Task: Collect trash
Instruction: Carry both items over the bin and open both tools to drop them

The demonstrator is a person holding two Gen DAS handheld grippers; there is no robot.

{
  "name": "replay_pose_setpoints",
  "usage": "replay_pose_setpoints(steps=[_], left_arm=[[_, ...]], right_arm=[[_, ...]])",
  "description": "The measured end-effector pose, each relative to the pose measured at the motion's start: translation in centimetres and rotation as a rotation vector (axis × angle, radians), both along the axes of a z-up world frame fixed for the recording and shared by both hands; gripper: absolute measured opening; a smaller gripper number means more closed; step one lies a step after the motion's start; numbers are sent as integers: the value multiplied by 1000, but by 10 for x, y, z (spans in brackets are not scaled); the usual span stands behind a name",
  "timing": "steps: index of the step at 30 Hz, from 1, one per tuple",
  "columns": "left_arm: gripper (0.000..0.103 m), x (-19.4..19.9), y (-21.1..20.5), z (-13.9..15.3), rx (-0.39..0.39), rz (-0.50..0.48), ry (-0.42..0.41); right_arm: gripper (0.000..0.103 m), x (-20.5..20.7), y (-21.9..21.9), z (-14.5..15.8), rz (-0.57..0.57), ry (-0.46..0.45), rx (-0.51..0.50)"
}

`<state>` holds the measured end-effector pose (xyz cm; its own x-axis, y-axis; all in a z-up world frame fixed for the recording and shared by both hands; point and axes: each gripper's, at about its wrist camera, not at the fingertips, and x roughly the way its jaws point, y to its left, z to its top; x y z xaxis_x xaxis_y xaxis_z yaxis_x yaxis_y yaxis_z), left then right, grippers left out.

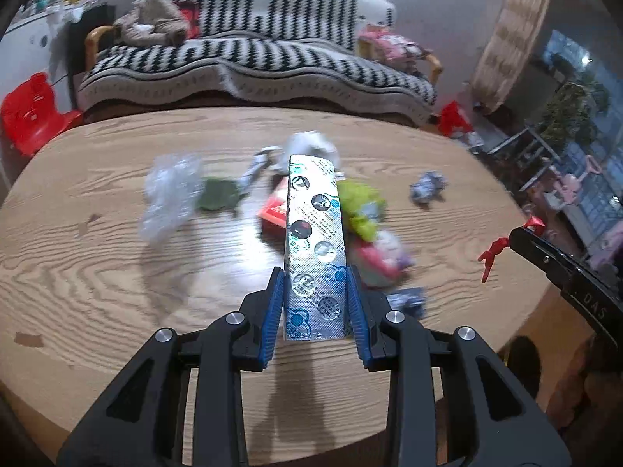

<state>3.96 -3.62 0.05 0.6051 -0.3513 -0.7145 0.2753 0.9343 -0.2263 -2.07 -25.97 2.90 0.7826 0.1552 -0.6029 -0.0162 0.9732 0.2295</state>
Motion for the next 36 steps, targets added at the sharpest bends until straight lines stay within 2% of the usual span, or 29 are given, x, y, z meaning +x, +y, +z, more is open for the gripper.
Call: replay_pose_setpoints(steps=[9,15,20,22,27,30,36], left_arm=[[31,-29,-104,5,-83,-235,-26],[31,-67,-205,-11,-91,-443,-7],[31,-113,-297,-34,-107,-642,41],[31,-132,-332,-49,-127,-721,89],[31,-167,-398,-91,-129,-836,214],[31,-182,-430,-115,-119,-874,271],[32,-194,-469,-151,-81,-912,333]], right_arm=[[11,-73,-130,-3,-211,13,56],[11,-135,-227,-21,-399,54,88],[11,-194,-303,-52,-597,153,116],[11,-216,-330,-69,-657,203,149],[11,-256,-380,-109,-763,298,261],[11,-267,-395,-125,-788,348,270],[11,-273,-408,-144,-810,404,300]])
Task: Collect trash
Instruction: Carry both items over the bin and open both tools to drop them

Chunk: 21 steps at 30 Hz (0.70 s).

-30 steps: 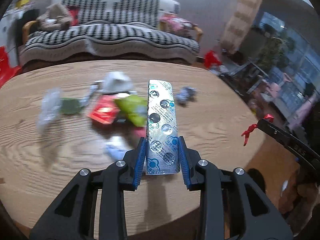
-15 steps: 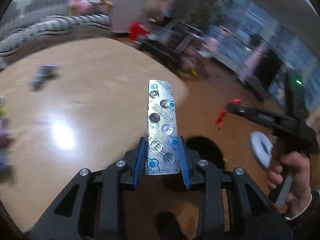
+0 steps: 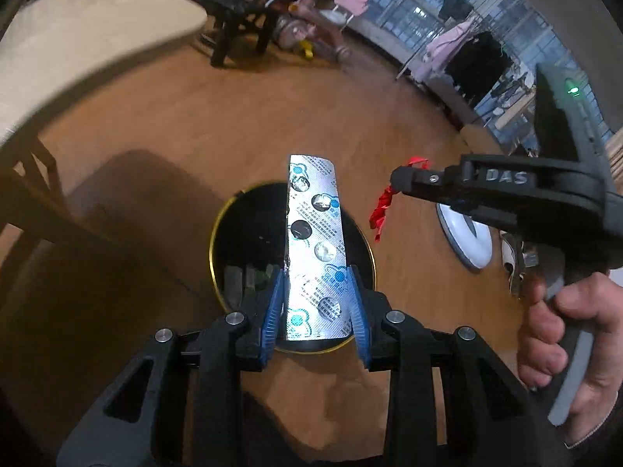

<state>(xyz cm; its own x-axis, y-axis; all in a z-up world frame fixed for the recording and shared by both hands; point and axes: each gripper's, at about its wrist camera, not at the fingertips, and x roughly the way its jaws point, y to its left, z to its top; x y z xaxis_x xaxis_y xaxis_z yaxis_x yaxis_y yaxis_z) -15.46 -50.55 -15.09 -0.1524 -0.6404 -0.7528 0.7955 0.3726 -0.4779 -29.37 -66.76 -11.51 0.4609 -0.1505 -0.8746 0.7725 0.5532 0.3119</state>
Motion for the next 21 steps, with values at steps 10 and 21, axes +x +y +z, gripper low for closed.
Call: replay_pose_setpoints(steps=[10,21], left_arm=[[32,5,-21,-27,50,-6,9],[64,6,-35,-41,82,12,11]], right_arm=[[11,1,-3,-2,-6,15,5],[56,6,-8,-13,-36,59,38]])
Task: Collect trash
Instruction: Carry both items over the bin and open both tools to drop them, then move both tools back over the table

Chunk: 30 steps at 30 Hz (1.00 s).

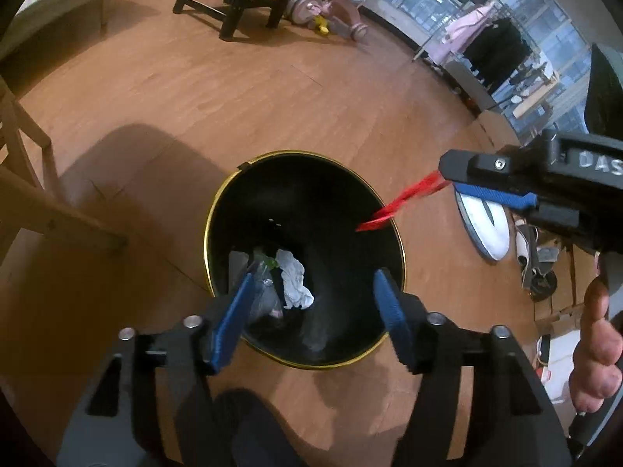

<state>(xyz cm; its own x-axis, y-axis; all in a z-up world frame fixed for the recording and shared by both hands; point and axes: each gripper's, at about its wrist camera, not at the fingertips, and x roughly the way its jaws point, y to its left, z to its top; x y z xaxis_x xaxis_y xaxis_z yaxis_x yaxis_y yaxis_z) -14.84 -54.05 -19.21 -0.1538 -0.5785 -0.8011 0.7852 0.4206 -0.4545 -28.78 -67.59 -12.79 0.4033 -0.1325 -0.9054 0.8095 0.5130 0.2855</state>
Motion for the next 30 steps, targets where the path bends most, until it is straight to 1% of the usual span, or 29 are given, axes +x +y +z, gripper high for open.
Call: replay_pose_setpoints(steps=[1,4,7,8,9,10,13,14,16,19,22,23,25,27,28,30], left_arm=[[64,0,1,1,-2,3,2],[69,3,7,7,-14,17,-5],[77,5,20,24,-38,45,-37],[82,6,27,29,-43,57,-47],[89,9,34,35,-47,75,-62],[93,12,42,43,-47,96,-81],[94,23,72,73,-76,162,-150],[94,29,89,86,-78,191,-183],[95,37,112,102,-91,230,-221],[95,58,162,129,-99,304,-293],[96,80,223,154,-99,385,-376],[96,91,248,161,-94,425,-402],[96,108,292,173,-87,502,-427],[96,127,346,186,-83,601,-429],[96,133,366,188,-80,634,-430],[96,145,411,197,-72,715,-444]], right_arm=[[73,0,1,3,-2,-3,-15],[73,2,3,9,0,-4,-38],[73,6,10,19,-6,-34,-50],[73,8,12,22,-3,-44,-56],[73,11,17,28,4,-58,-67],[73,16,22,34,14,-75,-81],[80,32,40,54,44,-115,-117],[80,40,52,64,66,-146,-127],[81,59,77,83,121,-198,-147],[81,91,118,111,222,-259,-196],[83,122,165,134,328,-306,-247],[84,131,176,138,357,-315,-255],[85,154,212,147,434,-341,-273],[85,176,244,152,501,-361,-274],[85,185,256,154,529,-368,-271],[85,205,294,157,607,-389,-267]])
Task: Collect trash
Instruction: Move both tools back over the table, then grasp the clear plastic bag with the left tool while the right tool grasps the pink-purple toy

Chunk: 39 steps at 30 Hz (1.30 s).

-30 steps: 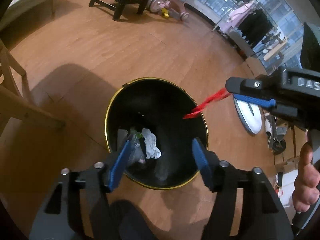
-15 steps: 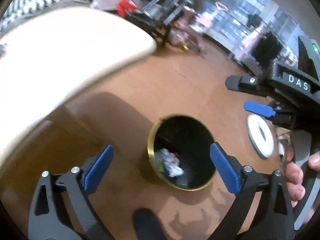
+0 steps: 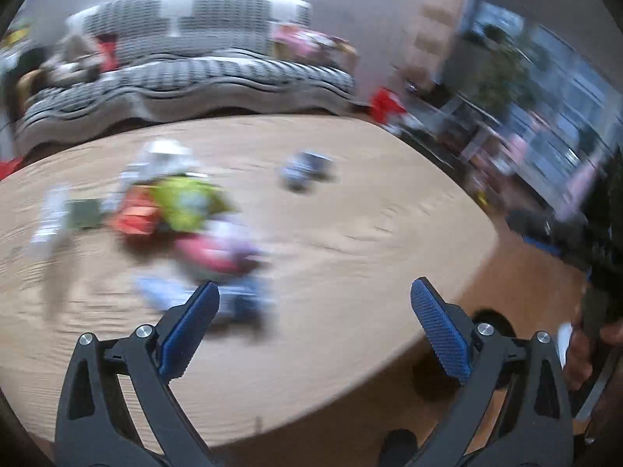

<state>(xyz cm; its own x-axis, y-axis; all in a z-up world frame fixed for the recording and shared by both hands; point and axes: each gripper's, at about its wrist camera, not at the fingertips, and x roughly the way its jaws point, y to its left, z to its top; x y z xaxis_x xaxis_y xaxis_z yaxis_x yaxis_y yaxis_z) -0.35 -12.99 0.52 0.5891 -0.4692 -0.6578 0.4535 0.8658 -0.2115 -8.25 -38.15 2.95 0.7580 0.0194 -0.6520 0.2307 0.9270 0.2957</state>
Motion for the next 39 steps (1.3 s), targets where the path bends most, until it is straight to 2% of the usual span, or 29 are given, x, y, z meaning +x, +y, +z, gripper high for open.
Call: replay_pose_setpoints(steps=[7,13,18,22,26,35,37,39], left_arm=[[96,30,115,16,22,239,-31],[96,48,169,5,76,318,-27],[96,70,193,-6,114,370,-22],[96,96,203,-23,108,410,11],[96,125,206,-42,59,424,77],[95,159,188,-57,35,439,88],[93,162,185,-57,39,434,77],[78,165,175,-59,70,400,65]], right_arm=[[85,57,109,-1,210,-2,-20],[85,86,167,-13,307,8,-72],[85,105,188,-23,334,26,-76],[85,123,194,-38,346,49,-107],[85,142,198,-57,351,83,-135],[85,176,212,-102,386,169,-259],[85,181,212,-107,386,179,-261],[79,184,208,-109,384,186,-244]])
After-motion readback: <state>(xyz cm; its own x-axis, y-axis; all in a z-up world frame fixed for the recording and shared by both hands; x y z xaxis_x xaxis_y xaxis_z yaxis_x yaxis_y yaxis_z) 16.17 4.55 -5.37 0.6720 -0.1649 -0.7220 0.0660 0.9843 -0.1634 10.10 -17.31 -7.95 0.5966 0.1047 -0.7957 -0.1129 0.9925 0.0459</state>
